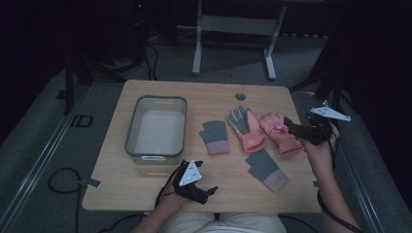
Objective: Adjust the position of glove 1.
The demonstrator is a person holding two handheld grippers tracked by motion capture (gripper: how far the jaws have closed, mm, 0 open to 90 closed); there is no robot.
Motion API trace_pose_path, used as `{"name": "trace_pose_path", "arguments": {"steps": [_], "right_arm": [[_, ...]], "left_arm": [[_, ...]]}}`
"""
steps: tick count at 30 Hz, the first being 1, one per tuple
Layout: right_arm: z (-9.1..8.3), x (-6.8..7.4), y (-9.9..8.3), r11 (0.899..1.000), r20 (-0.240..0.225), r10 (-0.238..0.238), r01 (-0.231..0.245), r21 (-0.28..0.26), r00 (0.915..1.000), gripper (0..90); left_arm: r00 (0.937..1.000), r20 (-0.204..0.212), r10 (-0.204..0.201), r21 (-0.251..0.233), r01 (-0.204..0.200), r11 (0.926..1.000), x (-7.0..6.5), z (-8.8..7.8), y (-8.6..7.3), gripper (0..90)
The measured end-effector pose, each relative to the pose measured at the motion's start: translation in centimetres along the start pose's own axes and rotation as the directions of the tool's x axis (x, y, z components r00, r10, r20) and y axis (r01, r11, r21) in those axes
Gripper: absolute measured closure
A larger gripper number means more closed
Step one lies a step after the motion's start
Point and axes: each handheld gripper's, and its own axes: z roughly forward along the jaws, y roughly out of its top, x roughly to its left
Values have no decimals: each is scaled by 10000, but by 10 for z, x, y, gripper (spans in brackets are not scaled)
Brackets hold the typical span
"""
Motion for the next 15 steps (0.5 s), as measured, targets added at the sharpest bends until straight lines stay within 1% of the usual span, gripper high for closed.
{"name": "trace_pose_path", "arguments": {"steps": [1,2,5,6,7,8,9,10,14,15], "right_arm": [[2,4,2,9999,-150,-129,130,70,9998,132],[5,7,3,9998,-164,-205,207,81,9997,136],[12,15,7,9991,-448,-408,412,83,9982,160],[15,20,9,9986,-647,-498,507,124,9967,165],[17,23,9,9984,-618,-549,558,128,9966,172],[20,27,10,9979,-694,-617,627,135,9957,184],[24,32,9,9974,-867,-679,697,179,9939,185],[27,36,9,9969,-904,-732,755,220,9932,200],[41,58,7,9912,-1359,-1154,1230,495,9840,220],[45,65,7,9895,-1373,-1280,1358,487,9822,225]], "left_arm": [[10000,-3,-2,-2,2,10000,0,0,0,0],[10000,-14,6,12,-6,10000,0,0,0,0],[10000,-91,12,38,-12,10000,0,0,0,0],[10000,-81,5,41,-5,10000,0,0,0,0],[10000,-75,-7,12,7,10000,0,0,0,0],[10000,-62,-14,4,14,10000,0,0,0,0],[10000,-49,-4,7,4,10000,0,0,0,0],[10000,-34,-4,-2,4,10000,0,0,0,0],[10000,6,4,-13,-4,10000,0,0,0,0],[10000,12,13,-6,-13,10000,0,0,0,0]]}}
